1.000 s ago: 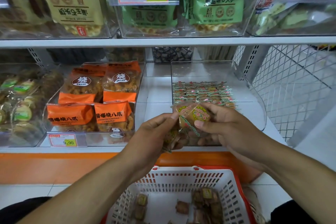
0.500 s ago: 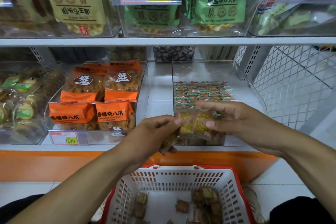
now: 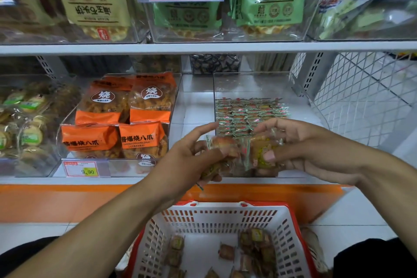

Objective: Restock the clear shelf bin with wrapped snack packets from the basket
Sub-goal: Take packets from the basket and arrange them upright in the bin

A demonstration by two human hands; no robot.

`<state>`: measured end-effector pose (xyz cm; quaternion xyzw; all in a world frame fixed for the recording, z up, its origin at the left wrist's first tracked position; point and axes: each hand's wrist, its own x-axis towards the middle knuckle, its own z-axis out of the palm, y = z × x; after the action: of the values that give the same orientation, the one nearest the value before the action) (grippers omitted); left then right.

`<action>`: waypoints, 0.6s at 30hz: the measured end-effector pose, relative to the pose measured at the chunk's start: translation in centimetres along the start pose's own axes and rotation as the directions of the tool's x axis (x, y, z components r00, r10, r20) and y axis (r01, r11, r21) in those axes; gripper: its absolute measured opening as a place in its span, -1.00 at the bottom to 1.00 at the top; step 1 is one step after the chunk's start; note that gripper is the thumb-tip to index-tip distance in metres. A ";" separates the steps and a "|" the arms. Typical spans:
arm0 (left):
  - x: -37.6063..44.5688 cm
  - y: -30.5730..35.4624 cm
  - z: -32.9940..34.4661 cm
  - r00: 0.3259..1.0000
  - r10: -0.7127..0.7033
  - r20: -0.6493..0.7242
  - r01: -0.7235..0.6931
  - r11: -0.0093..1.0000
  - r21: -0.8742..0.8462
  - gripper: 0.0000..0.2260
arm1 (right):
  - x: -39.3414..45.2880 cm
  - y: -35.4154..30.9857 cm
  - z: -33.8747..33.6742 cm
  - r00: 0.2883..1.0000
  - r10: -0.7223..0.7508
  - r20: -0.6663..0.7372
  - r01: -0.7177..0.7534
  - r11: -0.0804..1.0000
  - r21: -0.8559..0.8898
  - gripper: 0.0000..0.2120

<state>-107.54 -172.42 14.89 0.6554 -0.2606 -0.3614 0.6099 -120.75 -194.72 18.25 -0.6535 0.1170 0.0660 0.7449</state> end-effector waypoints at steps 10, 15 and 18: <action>-0.6 0.7 0.2 0.993 0.115 -0.012 -0.115 0.992 0.044 -0.71 | 0.1 -0.3 0.8 1.000 0.003 -0.001 -0.003 0.981 0.196 -0.53; -0.6 0.6 -0.1 0.987 0.152 0.043 -0.155 0.983 0.097 -0.65 | 0.0 -0.2 1.6 0.991 0.070 0.111 -0.095 0.967 0.238 -0.52; -0.7 0.6 0.0 0.994 0.105 -0.001 -0.105 0.993 0.054 -0.65 | 0.4 0.3 2.1 0.998 -0.062 -0.018 0.064 0.991 0.114 -0.53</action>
<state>-107.87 -171.97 15.58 0.6578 -0.3029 -0.3203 0.6107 -120.25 -192.60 18.12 -0.6135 0.1052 0.0311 0.7820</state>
